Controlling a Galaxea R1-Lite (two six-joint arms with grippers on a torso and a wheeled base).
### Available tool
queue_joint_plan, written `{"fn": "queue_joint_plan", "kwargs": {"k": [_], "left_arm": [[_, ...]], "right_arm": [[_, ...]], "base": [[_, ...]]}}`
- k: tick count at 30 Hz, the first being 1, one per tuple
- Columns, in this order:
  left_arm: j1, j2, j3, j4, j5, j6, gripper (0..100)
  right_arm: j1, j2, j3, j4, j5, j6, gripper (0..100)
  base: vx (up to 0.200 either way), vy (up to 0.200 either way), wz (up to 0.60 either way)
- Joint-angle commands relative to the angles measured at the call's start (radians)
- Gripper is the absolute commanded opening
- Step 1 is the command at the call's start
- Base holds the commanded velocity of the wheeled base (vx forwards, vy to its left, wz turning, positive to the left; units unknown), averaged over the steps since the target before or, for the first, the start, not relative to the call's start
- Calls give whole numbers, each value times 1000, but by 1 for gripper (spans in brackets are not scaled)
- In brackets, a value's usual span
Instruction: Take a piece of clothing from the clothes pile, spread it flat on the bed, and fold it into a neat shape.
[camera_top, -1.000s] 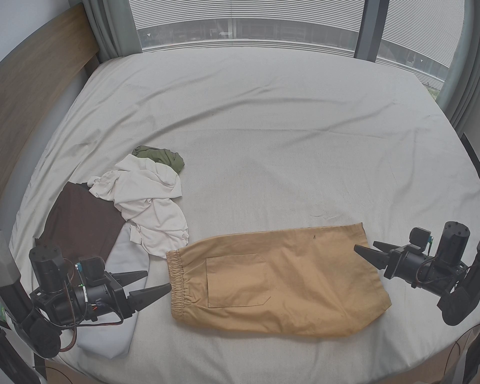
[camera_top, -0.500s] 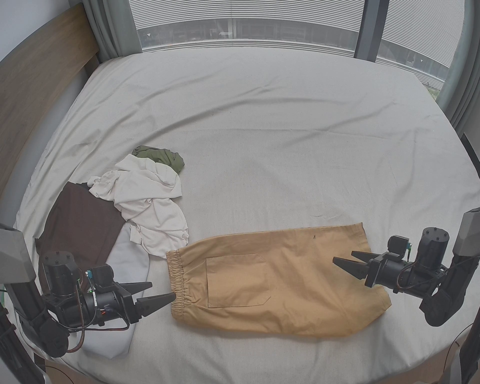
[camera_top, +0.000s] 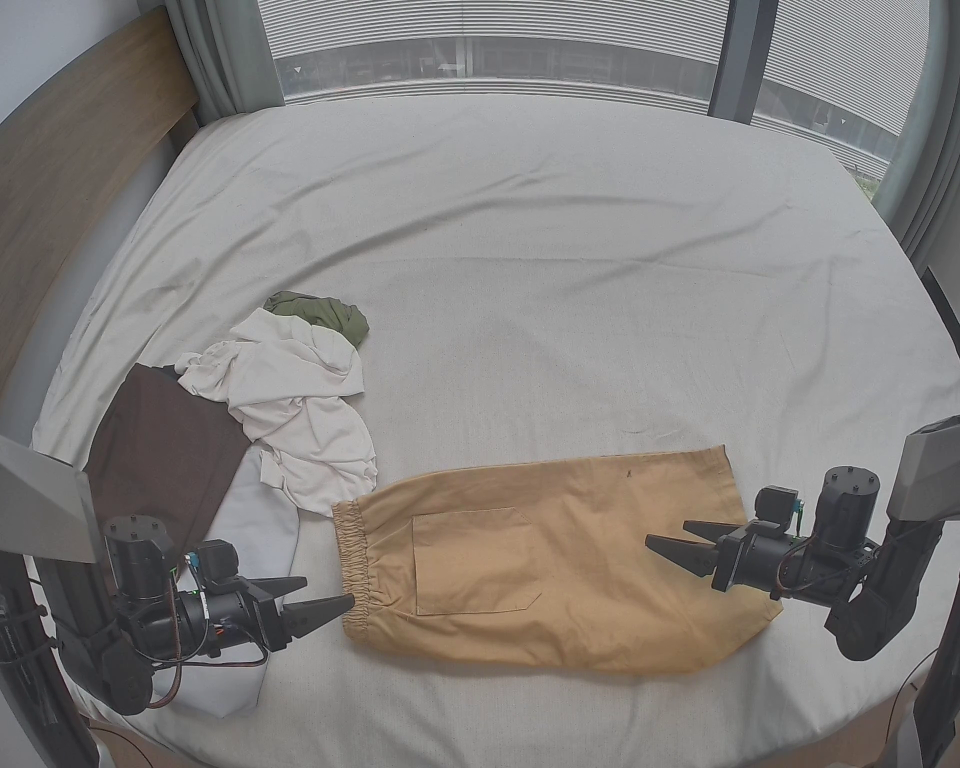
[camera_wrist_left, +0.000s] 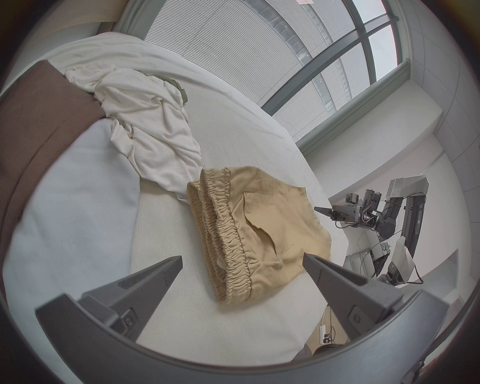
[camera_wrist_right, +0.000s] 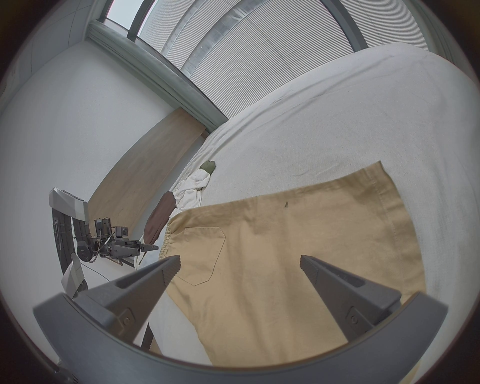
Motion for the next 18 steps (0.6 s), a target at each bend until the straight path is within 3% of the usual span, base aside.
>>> {"fn": "queue_joint_plan", "kwargs": {"k": [1,18], "left_arm": [[1,30,-1,0,-1,0,100],[-31,142,-82,-2,16,-5,100]], "right_arm": [[4,11,1,0,0,-1,100],[23,20,1,0,-3,-1,100]], "base": [[0,0,0],[0,0,0]]}}
